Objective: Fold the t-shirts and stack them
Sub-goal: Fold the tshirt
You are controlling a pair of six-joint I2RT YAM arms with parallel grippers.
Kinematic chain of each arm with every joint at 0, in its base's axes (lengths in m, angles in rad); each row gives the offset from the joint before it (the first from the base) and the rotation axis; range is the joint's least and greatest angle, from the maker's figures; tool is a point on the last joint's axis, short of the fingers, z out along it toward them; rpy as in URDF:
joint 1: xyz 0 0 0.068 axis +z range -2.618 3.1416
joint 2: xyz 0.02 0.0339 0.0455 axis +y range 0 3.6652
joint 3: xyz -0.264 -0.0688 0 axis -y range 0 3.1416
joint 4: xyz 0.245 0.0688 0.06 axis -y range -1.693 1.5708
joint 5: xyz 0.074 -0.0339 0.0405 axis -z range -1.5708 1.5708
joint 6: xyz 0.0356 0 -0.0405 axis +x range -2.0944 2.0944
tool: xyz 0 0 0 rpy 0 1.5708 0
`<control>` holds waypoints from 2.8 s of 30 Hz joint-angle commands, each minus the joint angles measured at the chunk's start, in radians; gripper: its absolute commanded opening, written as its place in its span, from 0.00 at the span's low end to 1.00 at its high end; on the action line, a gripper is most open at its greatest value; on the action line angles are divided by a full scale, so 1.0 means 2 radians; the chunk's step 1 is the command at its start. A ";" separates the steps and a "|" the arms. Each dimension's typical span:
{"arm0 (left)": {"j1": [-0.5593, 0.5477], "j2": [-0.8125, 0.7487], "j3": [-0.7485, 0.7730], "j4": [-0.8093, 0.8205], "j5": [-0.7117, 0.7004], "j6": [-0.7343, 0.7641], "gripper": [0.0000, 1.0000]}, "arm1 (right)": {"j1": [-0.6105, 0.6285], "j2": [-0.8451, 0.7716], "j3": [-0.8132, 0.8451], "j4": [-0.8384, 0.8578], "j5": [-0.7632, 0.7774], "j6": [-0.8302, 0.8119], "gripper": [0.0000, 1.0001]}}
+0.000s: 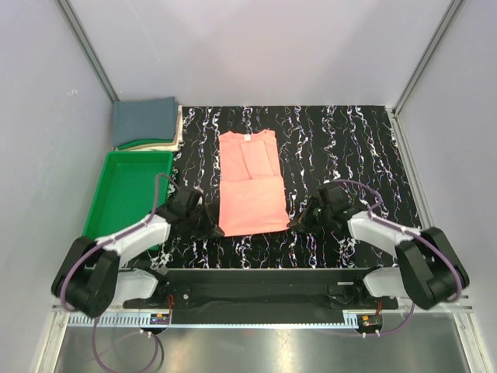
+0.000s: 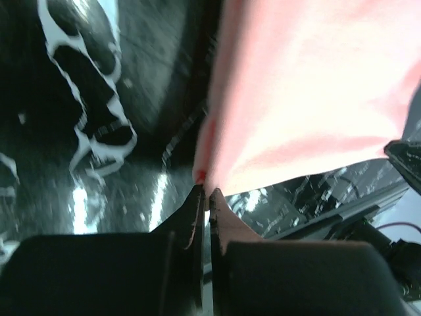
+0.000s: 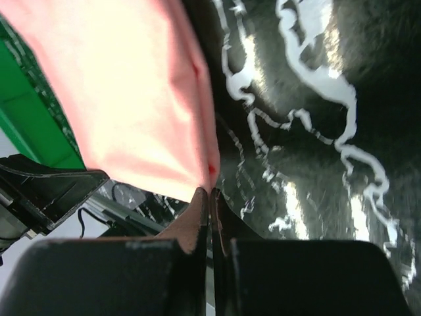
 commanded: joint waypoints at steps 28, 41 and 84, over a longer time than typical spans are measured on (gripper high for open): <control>0.050 0.066 0.380 -0.183 0.000 0.102 0.00 | -0.032 0.045 0.367 -0.212 0.052 -0.219 0.00; 0.121 0.290 0.594 -0.185 0.078 0.146 0.00 | -0.095 0.253 0.578 -0.215 -0.058 -0.257 0.00; 0.188 0.572 0.787 -0.083 0.155 0.226 0.54 | -0.126 0.483 0.683 -0.208 -0.190 -0.384 0.63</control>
